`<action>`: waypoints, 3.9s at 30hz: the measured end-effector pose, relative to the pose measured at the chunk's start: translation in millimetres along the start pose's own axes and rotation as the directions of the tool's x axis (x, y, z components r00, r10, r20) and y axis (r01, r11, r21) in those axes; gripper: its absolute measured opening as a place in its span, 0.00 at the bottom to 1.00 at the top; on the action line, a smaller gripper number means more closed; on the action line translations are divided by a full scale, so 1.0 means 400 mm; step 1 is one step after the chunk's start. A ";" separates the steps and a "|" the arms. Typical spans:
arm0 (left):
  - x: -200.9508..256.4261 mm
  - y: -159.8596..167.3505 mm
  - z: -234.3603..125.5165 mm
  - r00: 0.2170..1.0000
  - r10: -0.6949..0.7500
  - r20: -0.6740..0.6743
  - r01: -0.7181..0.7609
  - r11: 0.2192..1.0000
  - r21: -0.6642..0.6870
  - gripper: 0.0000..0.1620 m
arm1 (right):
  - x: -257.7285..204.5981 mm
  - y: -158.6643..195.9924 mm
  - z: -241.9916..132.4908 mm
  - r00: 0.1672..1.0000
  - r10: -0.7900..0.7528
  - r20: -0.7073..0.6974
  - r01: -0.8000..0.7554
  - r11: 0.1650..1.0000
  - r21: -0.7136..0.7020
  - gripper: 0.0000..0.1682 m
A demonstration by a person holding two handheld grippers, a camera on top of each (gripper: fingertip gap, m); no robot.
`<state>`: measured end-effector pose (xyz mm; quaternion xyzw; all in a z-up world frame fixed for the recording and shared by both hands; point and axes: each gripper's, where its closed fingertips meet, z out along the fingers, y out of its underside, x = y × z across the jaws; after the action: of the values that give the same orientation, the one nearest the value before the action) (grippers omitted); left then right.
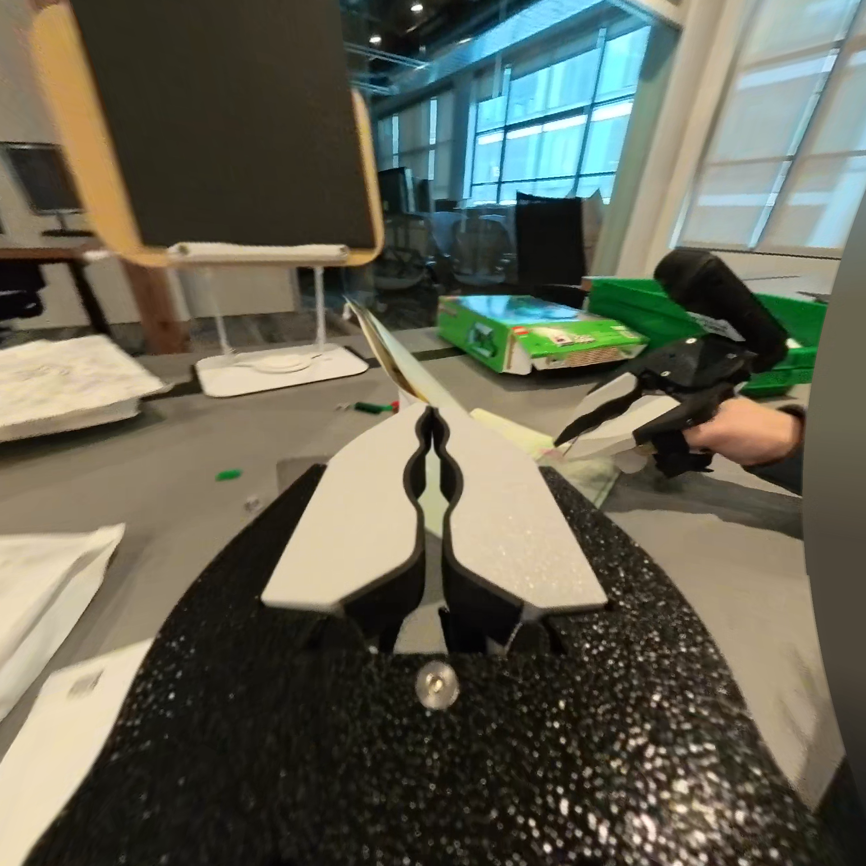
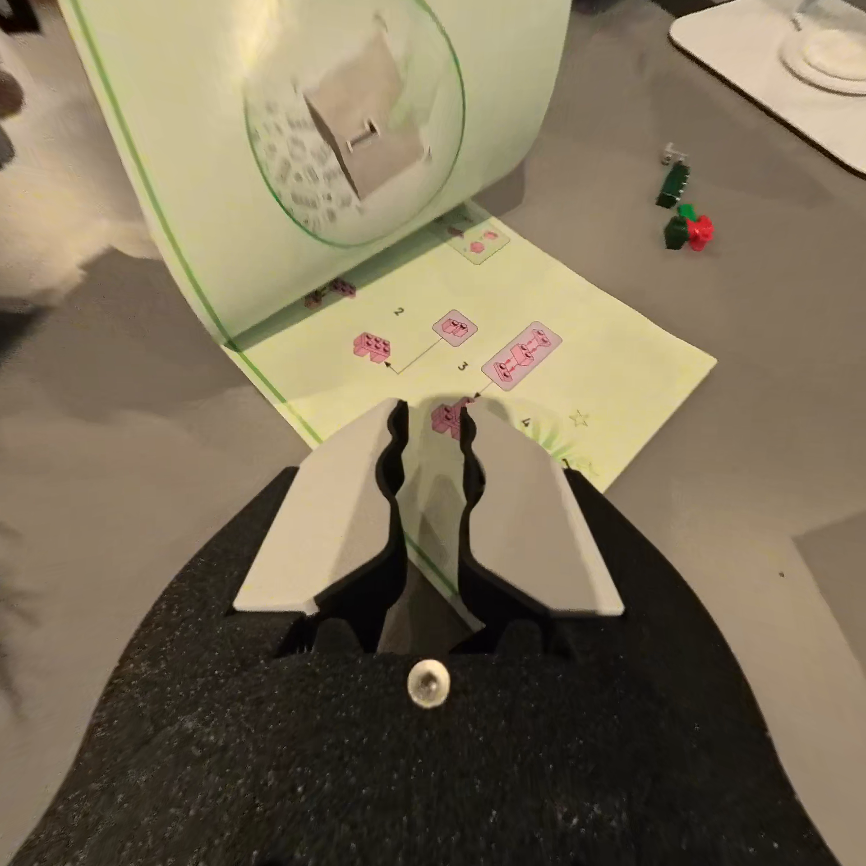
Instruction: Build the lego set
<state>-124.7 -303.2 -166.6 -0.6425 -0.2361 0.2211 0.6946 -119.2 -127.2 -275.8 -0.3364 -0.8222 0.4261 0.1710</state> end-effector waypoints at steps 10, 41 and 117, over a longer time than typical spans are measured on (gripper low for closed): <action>-0.121 0.090 -0.174 0.966 -0.081 0.244 0.118 0.983 -0.142 0.00 | -0.014 0.025 0.091 0.981 -0.189 0.041 0.193 0.957 -0.215 0.13; 0.017 0.094 0.120 0.997 0.056 -0.060 -0.074 0.937 -0.342 0.31 | 0.083 0.081 -0.034 0.986 -0.006 -0.166 -0.049 0.943 -0.329 0.06; -0.247 0.068 0.069 0.986 -0.044 0.164 0.072 0.983 -0.168 0.23 | 0.391 -0.196 0.417 0.961 0.155 -0.229 -0.211 0.947 -0.244 0.08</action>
<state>-219.9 -339.6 -196.2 -0.6736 -0.3279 0.2298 0.6213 -357.9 -147.7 -309.3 -0.4739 -0.8147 0.2886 0.1686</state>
